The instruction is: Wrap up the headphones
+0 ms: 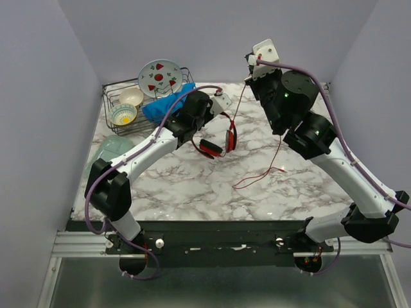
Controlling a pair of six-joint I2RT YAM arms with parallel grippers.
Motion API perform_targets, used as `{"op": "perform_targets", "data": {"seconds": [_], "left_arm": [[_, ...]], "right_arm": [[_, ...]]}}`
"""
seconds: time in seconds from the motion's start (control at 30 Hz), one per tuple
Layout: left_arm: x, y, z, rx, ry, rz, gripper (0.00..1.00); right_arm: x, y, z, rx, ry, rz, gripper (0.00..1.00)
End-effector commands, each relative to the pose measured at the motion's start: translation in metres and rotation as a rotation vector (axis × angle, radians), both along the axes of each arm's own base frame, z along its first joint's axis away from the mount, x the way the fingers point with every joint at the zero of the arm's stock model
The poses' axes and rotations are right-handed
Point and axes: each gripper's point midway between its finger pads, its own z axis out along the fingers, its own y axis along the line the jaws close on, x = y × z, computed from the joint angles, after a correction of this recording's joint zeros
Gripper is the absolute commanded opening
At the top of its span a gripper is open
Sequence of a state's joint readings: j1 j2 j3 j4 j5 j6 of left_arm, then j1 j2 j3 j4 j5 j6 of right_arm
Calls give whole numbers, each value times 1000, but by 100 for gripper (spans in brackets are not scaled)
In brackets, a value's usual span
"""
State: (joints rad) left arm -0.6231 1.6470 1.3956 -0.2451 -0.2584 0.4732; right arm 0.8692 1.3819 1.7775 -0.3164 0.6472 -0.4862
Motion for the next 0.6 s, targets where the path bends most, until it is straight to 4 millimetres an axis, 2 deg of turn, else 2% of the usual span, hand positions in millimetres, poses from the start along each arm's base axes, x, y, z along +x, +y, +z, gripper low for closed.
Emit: {"op": "perform_targets", "data": {"seconds": [0.0, 0.07, 0.1, 0.13, 0.27, 0.43, 0.57], "left_arm": [[-46, -29, 29, -132, 57, -180, 0], [-67, -39, 35, -187, 102, -258, 0], [-73, -40, 36, -203, 118, -278, 0], [-82, -40, 42, -224, 130, -294, 0], [-110, -48, 51, -291, 188, -391, 0], [-137, -52, 59, -339, 248, -469, 0], [-147, -54, 64, -343, 265, -504, 0]], "right_arm": [[14, -7, -2, -290, -29, 76, 1], [28, -19, -11, -270, 0, 54, 1], [32, -19, -15, -264, 7, 64, 1], [39, -30, -18, -257, 20, 38, 1], [59, -47, -34, -204, 69, 8, 1], [76, -60, -47, -185, 108, -21, 1], [83, -64, -46, -137, 122, -6, 1]]}}
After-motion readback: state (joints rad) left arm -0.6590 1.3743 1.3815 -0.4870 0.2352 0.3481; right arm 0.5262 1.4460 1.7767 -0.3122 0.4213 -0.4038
